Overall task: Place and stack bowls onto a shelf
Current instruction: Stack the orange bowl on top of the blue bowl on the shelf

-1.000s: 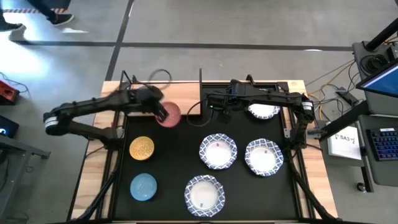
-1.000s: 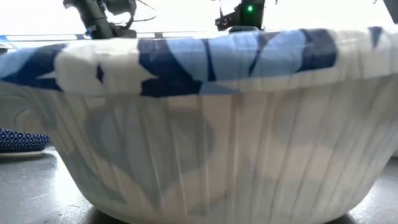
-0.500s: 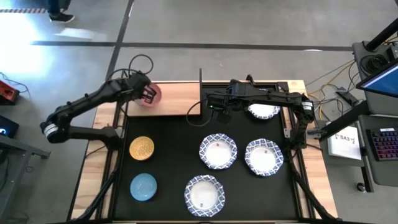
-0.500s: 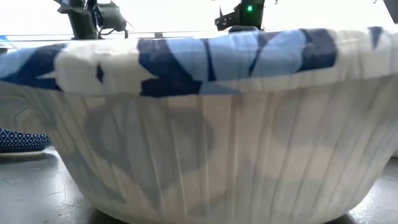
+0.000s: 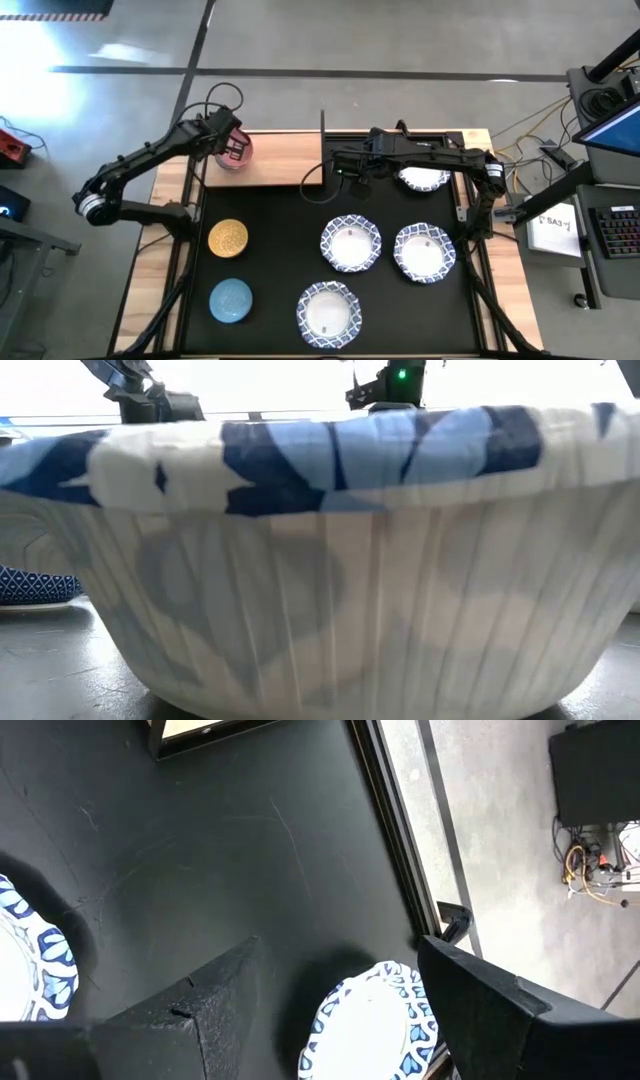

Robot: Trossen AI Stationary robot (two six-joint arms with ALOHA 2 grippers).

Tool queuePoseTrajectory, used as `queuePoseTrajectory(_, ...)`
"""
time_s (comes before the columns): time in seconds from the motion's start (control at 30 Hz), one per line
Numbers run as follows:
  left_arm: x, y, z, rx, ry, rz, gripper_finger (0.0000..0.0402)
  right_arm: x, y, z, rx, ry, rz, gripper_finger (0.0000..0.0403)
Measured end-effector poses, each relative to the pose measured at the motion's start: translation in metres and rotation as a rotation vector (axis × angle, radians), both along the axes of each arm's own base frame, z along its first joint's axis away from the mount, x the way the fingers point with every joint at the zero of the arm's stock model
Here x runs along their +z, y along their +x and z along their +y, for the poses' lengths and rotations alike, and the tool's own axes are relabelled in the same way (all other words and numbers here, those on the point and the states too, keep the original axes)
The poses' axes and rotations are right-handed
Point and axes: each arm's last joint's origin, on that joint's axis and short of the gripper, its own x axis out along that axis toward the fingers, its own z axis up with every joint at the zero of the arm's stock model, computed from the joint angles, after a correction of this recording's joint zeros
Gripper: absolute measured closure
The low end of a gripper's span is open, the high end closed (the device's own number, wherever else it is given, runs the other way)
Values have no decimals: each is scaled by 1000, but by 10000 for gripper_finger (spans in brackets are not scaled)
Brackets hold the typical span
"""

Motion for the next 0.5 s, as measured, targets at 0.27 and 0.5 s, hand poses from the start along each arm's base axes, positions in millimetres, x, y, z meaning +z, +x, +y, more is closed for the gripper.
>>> queuePoseTrajectory(0.27, -7, 4, 4, -2, -26, 28, 369, -14, -2, 0, 0, 8, 50, 147)
queuePoseTrajectory(0.5, -11, 5, 6, 0, -40, 45, 369, -18, -2, 0, 0, 8, 54, 147)
